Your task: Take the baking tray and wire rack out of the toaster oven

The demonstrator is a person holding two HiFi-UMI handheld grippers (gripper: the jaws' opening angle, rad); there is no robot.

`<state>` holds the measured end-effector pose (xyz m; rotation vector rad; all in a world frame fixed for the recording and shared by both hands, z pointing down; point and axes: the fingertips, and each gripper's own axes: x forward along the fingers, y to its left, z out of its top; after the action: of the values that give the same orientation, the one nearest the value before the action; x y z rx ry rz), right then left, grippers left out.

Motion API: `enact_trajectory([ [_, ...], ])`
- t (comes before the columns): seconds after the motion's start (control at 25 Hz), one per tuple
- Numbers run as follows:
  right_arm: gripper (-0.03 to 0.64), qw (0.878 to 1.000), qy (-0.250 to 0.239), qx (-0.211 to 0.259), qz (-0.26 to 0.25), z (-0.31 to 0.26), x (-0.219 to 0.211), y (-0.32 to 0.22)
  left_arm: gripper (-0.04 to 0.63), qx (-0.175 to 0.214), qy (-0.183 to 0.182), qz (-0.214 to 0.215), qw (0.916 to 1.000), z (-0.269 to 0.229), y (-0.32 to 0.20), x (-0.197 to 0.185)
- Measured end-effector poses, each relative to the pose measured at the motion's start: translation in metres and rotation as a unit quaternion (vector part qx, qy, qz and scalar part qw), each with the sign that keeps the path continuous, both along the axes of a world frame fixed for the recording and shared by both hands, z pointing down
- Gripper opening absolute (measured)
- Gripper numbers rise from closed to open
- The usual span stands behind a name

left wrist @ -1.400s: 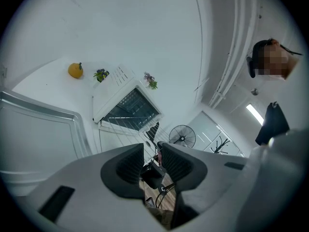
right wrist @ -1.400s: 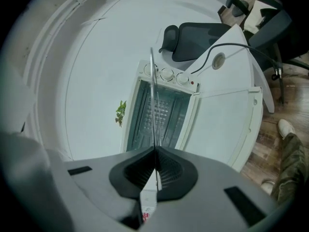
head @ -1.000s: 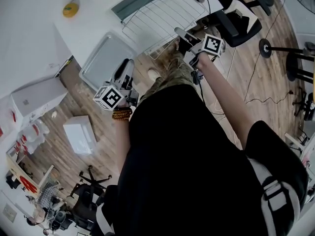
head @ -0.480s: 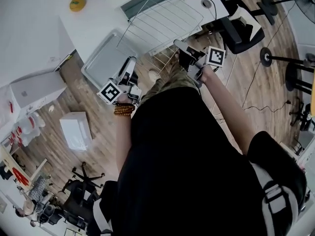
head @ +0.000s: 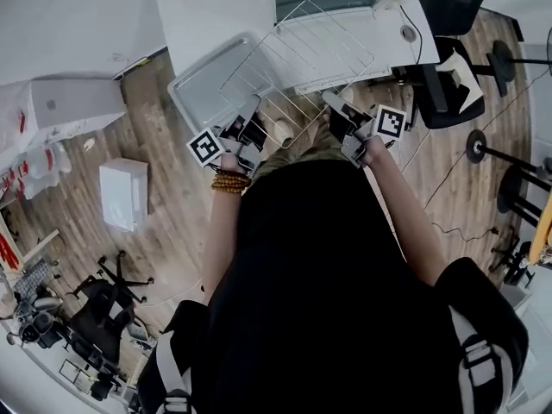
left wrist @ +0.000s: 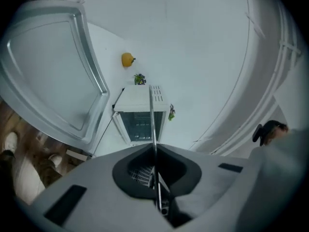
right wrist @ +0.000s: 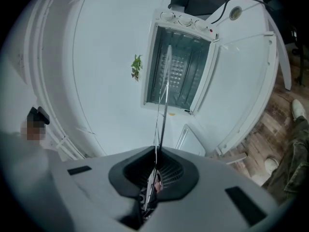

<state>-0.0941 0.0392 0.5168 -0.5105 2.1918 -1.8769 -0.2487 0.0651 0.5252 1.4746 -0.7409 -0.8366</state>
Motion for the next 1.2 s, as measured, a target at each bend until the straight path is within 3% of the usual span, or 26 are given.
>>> enact_trajectory([
  [0.16, 0.032, 1.000, 0.007, -0.011, -0.014, 0.016, -0.004, -0.004, 0.021, 0.031, 0.025, -0.017, 0.9991, -0.010, -0.001, -0.004],
  [0.48, 0.035, 0.995, 0.037, 0.015, -0.088, 0.026, -0.035, 0.004, 0.023, 0.008, -0.052, -0.047, 0.9975, 0.010, 0.018, -0.028],
  [0.64, 0.048, 0.991, 0.061, 0.005, -0.121, 0.039, -0.048, 0.015, 0.023, -0.007, -0.079, -0.061, 0.9950, 0.020, 0.031, -0.041],
  [1.0, 0.049, 0.980, 0.098, 0.005, -0.175, 0.057, -0.087, 0.009, 0.023, -0.032, -0.048, -0.142, 0.9882, 0.034, 0.052, -0.075],
  [1.2, 0.055, 0.972, 0.114, 0.007, -0.208, 0.071, -0.120, 0.004, 0.023, -0.050, -0.060, -0.187, 0.9793, 0.048, 0.058, -0.103],
])
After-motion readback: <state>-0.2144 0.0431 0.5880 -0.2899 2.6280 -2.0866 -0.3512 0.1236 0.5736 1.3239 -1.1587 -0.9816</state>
